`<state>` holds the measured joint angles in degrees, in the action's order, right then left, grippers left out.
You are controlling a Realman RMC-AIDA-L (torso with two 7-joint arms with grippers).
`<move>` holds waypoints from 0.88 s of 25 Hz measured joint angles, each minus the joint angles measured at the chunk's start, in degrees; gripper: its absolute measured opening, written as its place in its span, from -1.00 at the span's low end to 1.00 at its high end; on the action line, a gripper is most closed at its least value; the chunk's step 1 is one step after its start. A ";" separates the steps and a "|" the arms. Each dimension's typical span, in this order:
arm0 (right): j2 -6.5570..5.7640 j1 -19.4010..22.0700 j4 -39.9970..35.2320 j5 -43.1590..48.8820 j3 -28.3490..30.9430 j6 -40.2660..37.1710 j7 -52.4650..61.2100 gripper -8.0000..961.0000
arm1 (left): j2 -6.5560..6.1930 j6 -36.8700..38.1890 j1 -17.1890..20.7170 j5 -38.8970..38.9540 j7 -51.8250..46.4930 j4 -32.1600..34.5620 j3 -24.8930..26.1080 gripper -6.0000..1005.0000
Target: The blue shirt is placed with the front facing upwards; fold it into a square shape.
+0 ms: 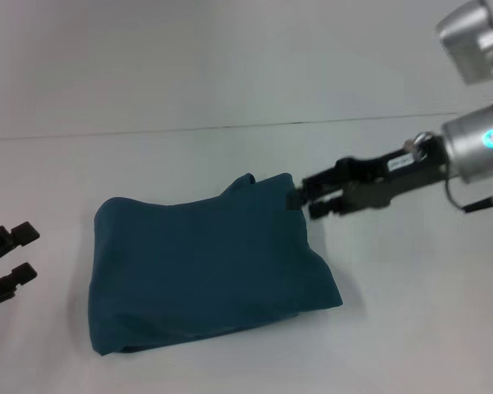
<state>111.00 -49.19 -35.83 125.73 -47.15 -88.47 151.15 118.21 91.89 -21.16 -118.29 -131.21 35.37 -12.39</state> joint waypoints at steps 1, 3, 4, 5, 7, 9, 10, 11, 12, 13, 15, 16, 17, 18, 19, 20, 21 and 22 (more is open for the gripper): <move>-0.22 0.57 -1.35 -0.78 0.50 -0.34 -2.44 0.34 | -0.03 0.27 0.07 0.00 0.33 0.19 0.00 0.87; 0.02 2.30 -4.14 -3.11 1.20 -0.12 -10.30 0.35 | -0.28 1.59 0.05 -0.04 2.48 0.61 -0.01 0.87; 0.73 3.66 -5.81 -4.56 1.59 0.96 -15.68 0.35 | -0.56 3.03 -0.09 -0.16 5.36 0.98 -0.21 0.86; 1.85 5.55 -7.70 -6.20 2.09 2.34 -21.88 0.35 | -0.87 5.04 -0.20 -0.54 9.24 1.68 -0.66 0.86; 4.60 9.63 -11.21 -9.15 2.97 5.74 -32.68 0.36 | -1.20 9.10 -0.22 -1.79 18.00 3.53 -1.64 0.86; 7.31 13.54 -14.17 -11.74 3.10 7.04 -40.16 0.37 | -1.07 12.46 0.41 -3.02 25.14 5.85 -2.09 0.86; 7.97 14.80 -14.82 -12.51 2.84 6.53 -42.68 0.37 | -0.73 14.10 1.14 -3.28 28.91 7.27 -2.14 0.86; 8.53 16.33 -15.33 -13.49 2.32 5.08 -46.39 0.41 | -0.39 15.66 1.98 -3.30 31.83 8.49 -2.04 0.87; 8.76 17.63 -15.19 -14.20 1.70 2.50 -49.76 0.45 | -0.08 17.03 2.83 -3.24 34.10 9.34 -1.84 0.87; 8.86 18.85 -14.68 -14.94 1.24 0.14 -53.06 0.49 | 0.09 18.38 3.62 -3.10 35.63 9.77 -1.55 0.87; 8.88 21.19 -12.30 -16.61 0.75 -4.04 -57.99 0.57 | 0.72 20.78 5.51 -3.09 38.18 10.08 -1.17 0.87; 8.87 22.47 -10.42 -17.63 0.71 -5.59 -60.30 0.61 | 1.20 21.48 6.48 -3.20 40.02 9.95 -1.43 0.87; 8.86 23.78 -7.97 -18.52 0.74 -5.93 -62.35 0.65 | 1.78 22.01 7.58 -3.34 42.12 9.75 -1.98 0.87; 8.76 24.86 -5.30 -19.15 0.84 -6.13 -64.93 0.69 | 2.55 22.13 8.80 -3.45 45.58 9.52 -2.93 0.87; 8.71 25.80 -2.83 -19.48 0.93 -6.23 -67.35 0.73 | 3.05 22.11 9.49 -3.43 48.15 9.35 -3.45 0.86; 8.61 26.50 -0.26 -19.78 1.06 -6.35 -70.35 0.77 | 3.99 21.87 10.79 -3.41 52.78 8.92 -4.12 0.86; 8.57 27.19 1.96 -19.85 1.11 -6.51 -73.24 0.81 | 4.71 21.63 11.60 -3.24 56.44 8.51 -4.20 0.86; 8.56 27.74 3.90 -19.81 1.08 -6.62 -76.05 0.83 | 5.27 21.48 12.21 -3.02 59.67 7.97 -4.00 0.86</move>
<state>119.55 -21.45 -31.93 105.92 -46.07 -95.09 75.09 123.48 113.37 -8.95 -121.31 -71.55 43.34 -16.38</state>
